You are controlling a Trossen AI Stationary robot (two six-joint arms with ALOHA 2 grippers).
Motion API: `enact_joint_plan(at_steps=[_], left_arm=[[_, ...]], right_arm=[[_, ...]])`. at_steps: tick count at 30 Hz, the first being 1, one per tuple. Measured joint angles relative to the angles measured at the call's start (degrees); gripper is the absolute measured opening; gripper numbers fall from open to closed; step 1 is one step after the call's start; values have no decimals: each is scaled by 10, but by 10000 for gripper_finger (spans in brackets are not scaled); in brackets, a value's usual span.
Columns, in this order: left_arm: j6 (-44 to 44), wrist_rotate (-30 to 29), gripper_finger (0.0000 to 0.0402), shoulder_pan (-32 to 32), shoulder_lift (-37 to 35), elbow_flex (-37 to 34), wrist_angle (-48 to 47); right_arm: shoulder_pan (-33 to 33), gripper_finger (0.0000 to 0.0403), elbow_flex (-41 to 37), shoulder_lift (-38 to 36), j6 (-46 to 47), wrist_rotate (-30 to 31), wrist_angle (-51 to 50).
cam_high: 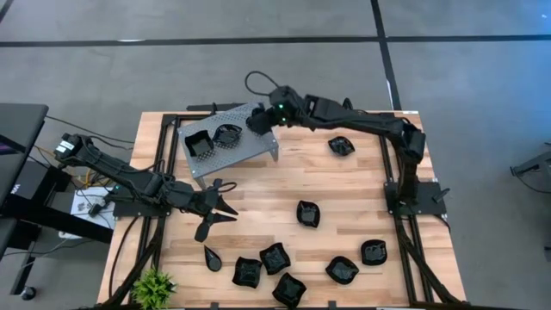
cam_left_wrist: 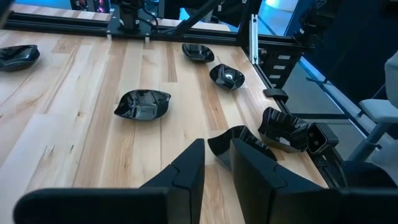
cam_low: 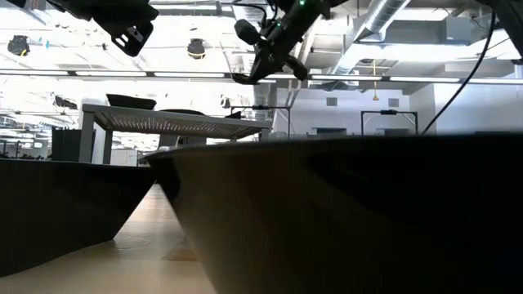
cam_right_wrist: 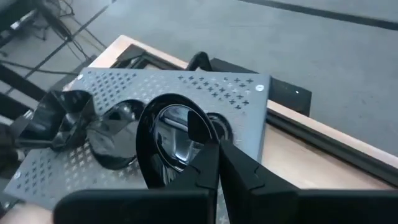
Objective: Pick & Place Mini shaped plates
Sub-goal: Stack the black drop shaped plate on top of the black drop shaped plate on the shelf
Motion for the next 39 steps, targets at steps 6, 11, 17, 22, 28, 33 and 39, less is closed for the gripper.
enact_joint_plan(at_steps=[6, 11, 17, 22, 28, 33, 39], left_arm=[[0, 0, 78, 0, 0, 0, 1], [0, 0, 78, 0, 0, 0, 2], [0, 0, 78, 0, 0, 0, 2], [0, 0, 78, 0, 0, 0, 2], [0, 0, 78, 0, 0, 0, 2], [0, 0, 78, 0, 0, 0, 2], [0, 0, 78, 0, 0, 0, 2]], right_arm=[[0, 1, 2, 17, 14, 5, 47], [2, 1, -1, 50, 10, -3, 83], [-18, 1, 0, 47, 34, 0, 84], [-14, 1, 2, 62, 40, 0, 83], [-15, 1, 0, 79, 36, -1, 91], [-20, 1, 0, 78, 36, -1, 88], [-23, 1, 0, 87, 34, -9, 86]])
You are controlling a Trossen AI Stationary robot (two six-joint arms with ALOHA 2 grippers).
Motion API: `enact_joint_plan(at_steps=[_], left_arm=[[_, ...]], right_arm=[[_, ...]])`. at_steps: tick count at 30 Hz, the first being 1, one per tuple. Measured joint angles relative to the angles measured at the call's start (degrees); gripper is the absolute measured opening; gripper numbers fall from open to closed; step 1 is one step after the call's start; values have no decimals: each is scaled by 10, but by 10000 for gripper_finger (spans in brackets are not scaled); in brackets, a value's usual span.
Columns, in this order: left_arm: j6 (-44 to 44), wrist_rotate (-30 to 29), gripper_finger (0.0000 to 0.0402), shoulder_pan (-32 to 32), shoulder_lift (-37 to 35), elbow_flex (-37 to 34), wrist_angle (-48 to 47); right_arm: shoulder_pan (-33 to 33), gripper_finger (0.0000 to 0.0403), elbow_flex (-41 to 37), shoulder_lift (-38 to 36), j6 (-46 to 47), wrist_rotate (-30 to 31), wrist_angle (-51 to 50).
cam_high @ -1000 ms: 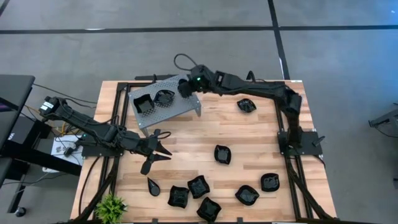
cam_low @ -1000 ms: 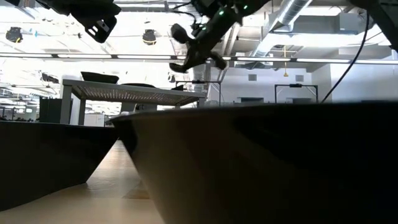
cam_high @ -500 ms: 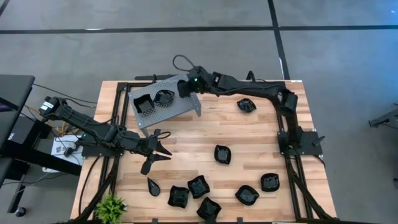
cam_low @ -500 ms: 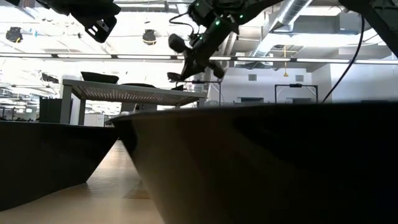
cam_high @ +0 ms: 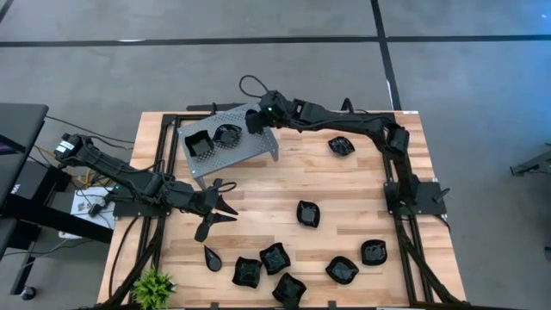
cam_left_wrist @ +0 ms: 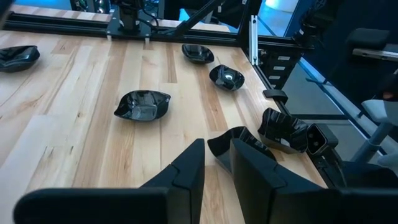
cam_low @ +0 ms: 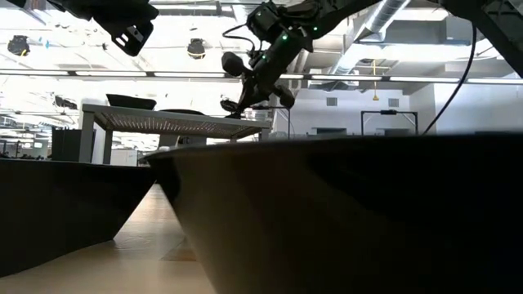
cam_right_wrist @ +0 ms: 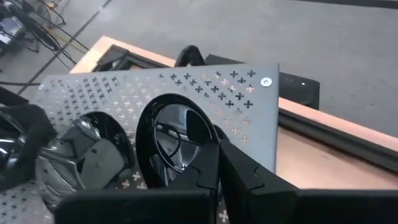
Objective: Pick & Place Mini shaped plates
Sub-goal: Stack the black drop shaped plate on top of the black drop shaped plate on the shelf
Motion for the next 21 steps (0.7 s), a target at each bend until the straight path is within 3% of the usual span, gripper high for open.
enact_joint_plan(at_steps=[21], left_arm=[[0, 0, 78, 0, 0, 0, 0]], right_arm=[[-10, 59, 1, 4, -54, -22, 31]])
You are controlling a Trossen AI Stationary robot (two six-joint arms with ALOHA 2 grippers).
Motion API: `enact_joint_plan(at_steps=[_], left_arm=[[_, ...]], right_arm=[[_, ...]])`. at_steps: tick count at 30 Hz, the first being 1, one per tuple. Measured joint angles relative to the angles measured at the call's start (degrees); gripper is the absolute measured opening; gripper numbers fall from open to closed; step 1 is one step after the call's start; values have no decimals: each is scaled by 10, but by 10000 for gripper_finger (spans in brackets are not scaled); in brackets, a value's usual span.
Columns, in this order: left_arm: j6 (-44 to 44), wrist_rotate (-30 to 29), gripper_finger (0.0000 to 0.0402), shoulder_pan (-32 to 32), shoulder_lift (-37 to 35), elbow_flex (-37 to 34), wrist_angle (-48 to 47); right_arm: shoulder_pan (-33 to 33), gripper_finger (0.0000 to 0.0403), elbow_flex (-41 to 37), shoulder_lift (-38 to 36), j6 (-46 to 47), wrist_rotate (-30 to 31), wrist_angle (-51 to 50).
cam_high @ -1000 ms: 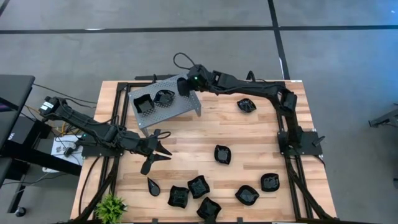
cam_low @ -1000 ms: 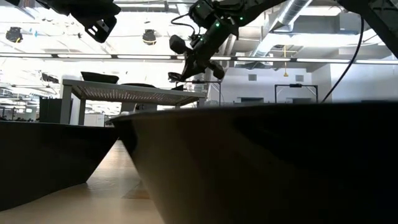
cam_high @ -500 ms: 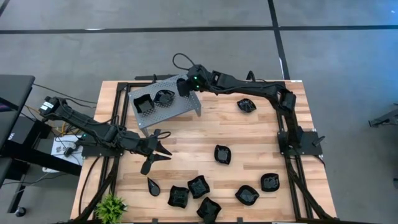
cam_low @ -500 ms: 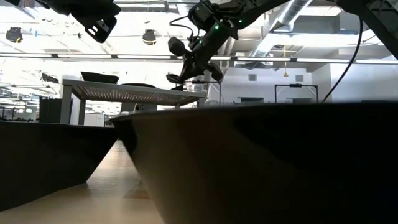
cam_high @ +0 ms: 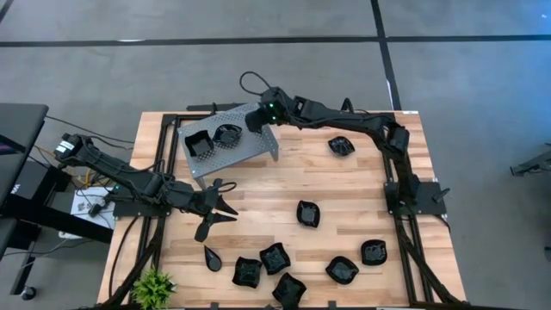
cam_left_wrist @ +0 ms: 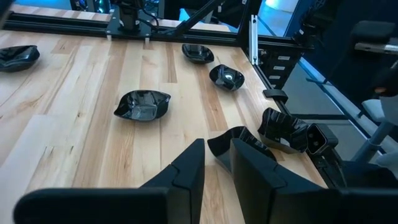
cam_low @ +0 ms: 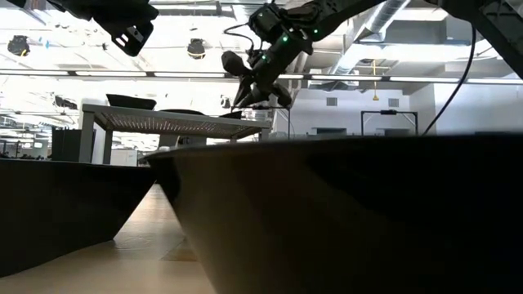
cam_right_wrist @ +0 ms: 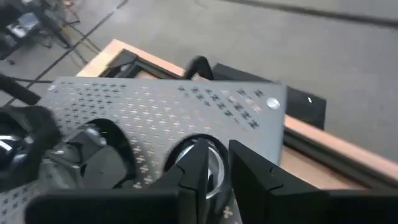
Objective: Pick & Place Mini shaped plates
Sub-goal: Stack the black drop shaped plate on top of the black drop shaped plate on the shelf
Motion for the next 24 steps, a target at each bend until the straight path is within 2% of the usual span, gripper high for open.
enact_joint_plan(at_steps=[6, 13, 20, 24], left_arm=[[0, 0, 78, 0, 0, 0, -1], [0, 7, 78, 0, 0, 0, -3], [39, 81, 78, -13, 27, 1, -8], [-20, 81, 78, -22, 59, 1, -7]], right_arm=[[21, 59, 36, -1, -98, -58, -43], [97, 59, 120, -28, -192, -56, -170], [203, 59, 152, -100, -255, 31, -291], [256, 59, 128, -152, -251, 85, -355]])
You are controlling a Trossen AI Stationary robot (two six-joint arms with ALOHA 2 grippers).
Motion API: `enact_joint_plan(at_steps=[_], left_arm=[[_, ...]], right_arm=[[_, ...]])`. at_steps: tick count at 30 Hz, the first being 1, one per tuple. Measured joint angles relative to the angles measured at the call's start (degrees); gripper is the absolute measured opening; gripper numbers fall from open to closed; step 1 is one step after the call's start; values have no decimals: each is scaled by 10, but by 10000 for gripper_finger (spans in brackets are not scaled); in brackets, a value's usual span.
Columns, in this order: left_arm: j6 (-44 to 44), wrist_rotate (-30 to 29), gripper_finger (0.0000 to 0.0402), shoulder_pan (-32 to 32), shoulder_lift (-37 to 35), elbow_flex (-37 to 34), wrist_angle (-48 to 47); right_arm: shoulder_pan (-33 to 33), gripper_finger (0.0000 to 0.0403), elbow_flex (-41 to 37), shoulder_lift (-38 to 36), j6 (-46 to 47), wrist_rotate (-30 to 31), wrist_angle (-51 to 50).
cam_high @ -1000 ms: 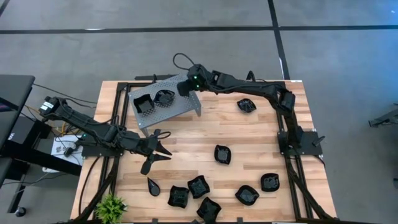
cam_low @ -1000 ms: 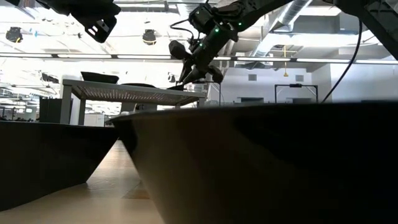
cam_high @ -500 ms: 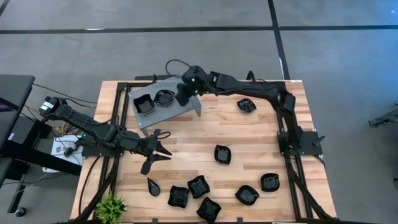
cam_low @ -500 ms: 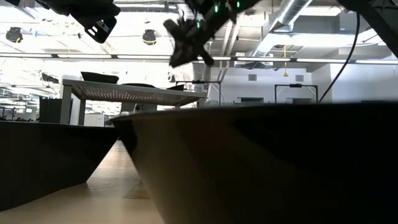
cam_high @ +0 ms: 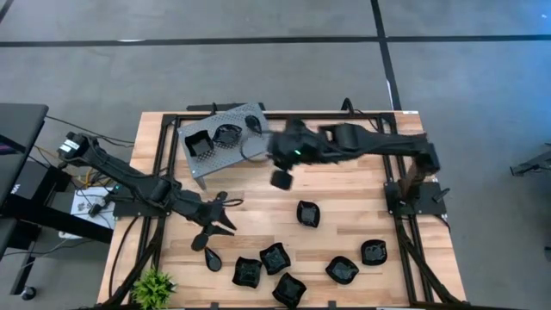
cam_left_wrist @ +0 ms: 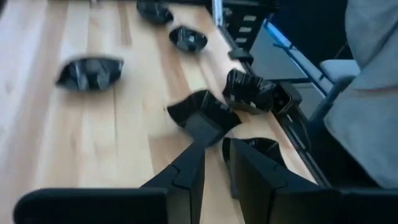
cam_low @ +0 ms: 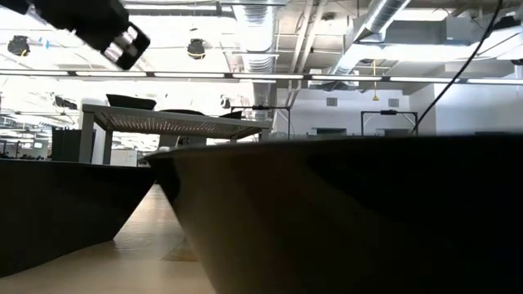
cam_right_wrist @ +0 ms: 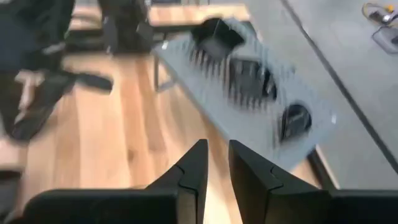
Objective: Pick & Place Mini shaped plates
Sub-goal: Stack the black drop shaped plate on top of the black drop shaped plate on the shelf
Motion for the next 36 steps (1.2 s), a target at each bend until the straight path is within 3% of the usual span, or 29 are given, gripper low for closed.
enact_joint_plan(at_steps=[4, 6, 11, 15, 19, 23, 36], left_arm=[[-150, 2, 78, -1, 26, 0, -5], [-217, 21, 78, -9, 37, 0, -11], [-392, 52, 78, -58, 75, 0, -19], [-552, 62, 78, -101, 102, 0, -38], [-670, 61, 78, -129, 125, 0, -52], [-744, 60, 78, -141, 157, 0, -69], [-748, 4, 78, -139, 233, 0, -100]], right_arm=[[37, 59, -109, -44, 51, 20, 13], [50, 59, -187, -64, 76, 21, 69], [79, 59, -391, -82, 120, 19, 290], [88, 59, -486, -80, 130, -25, 434], [77, 59, -506, -82, 119, -89, 440], [60, 59, -504, -90, 104, -98, 461], [3, 59, -501, -100, 30, -147, 539]])
